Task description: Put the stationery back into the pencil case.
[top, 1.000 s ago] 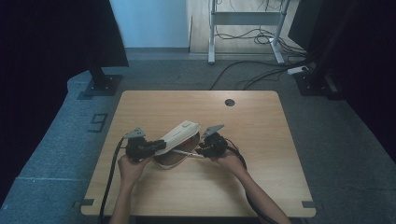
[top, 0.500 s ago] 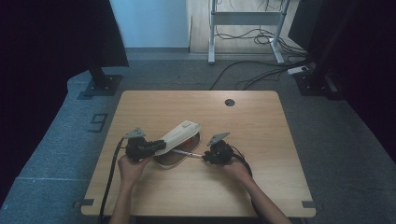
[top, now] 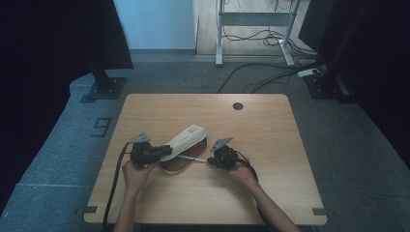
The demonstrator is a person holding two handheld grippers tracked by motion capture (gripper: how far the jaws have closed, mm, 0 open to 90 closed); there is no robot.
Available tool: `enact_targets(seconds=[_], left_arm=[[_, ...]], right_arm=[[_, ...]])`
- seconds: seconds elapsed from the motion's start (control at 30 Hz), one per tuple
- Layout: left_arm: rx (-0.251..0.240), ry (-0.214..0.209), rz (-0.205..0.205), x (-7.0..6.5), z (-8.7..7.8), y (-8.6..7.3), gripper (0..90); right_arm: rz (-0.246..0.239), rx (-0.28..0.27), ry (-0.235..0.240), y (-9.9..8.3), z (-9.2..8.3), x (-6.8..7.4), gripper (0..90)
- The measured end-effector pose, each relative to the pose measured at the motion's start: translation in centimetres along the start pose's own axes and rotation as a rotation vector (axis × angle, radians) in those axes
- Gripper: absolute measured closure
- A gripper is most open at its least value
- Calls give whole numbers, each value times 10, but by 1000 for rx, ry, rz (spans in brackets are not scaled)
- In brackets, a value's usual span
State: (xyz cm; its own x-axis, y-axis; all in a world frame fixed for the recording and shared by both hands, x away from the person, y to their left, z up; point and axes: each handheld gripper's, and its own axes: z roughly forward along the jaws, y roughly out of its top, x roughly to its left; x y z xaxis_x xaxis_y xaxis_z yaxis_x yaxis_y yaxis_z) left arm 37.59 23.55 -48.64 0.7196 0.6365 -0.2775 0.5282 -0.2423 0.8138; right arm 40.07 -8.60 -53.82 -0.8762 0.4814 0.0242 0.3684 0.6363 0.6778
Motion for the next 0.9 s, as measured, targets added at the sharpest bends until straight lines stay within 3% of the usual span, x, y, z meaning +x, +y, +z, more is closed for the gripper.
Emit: enact_targets(seconds=[0.9], left_arm=[[10, -4, 1, 0, 1, 0, 778]], right_arm=[[-10, -35, -19, 28, 21, 8, 804]])
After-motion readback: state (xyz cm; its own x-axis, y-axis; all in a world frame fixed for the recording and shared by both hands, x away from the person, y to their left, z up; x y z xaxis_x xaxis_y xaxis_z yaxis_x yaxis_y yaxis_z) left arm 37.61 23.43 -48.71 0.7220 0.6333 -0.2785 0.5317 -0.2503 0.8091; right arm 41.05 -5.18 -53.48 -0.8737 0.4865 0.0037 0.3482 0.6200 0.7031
